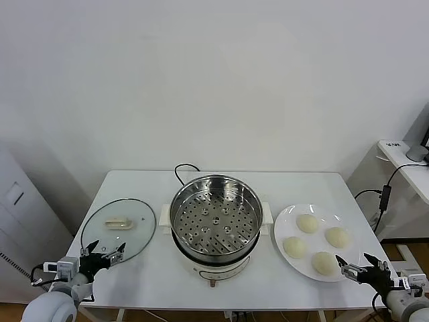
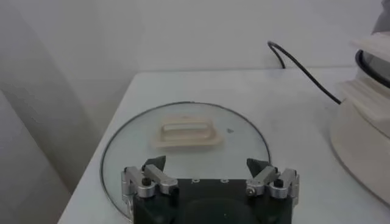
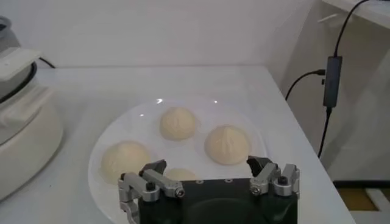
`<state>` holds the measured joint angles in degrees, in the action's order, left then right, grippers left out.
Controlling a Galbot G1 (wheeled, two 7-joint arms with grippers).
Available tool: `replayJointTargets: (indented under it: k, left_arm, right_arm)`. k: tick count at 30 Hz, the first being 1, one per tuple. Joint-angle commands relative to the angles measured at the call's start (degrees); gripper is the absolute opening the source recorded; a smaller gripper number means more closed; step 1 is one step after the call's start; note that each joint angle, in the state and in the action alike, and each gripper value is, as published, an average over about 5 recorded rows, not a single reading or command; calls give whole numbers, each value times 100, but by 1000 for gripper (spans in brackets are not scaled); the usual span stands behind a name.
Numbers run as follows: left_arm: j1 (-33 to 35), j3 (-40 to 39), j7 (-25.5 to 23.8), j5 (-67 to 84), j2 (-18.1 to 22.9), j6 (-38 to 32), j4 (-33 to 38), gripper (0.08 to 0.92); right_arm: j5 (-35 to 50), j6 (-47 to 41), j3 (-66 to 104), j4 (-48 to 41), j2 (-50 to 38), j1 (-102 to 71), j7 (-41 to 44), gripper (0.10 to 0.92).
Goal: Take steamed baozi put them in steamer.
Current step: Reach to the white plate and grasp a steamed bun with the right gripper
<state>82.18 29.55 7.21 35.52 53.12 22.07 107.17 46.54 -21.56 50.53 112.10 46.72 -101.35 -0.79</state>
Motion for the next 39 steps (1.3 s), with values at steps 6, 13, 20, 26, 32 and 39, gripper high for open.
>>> replayJointTargets:
  k: [6,13,20,26,32,39]
  left_arm:
    - [4,-4,0,0,2,0,1,823]
    - [13,-11,0,-2,-12,-3,-19,823]
    - [-1,-14,2,-4,-11,7,7,823]
    - [-22,-15,8,-10,15,22,5,823]
    - [-268,-240,9,-34,-4,94,-71,823]
    - [-546,-525,8,-57,-38,135,-202,823]
  right_arm:
    - [-515,124,15,-84,-54,74,316,823]
    - [-3325,737,-181,-600,-725,1023,1302,823]
    - [-5016,1444,-1424,-1411,-1680,2867,2264,823]
    - [-5639,1721,-2427,-1931,-2131,4342,3582,823]
    - [-5664,1912,-2805,-2199,-2464,4745,4661,823]
    - [-5472,2264,-5164,-3105,-2519,7109,5395,823]
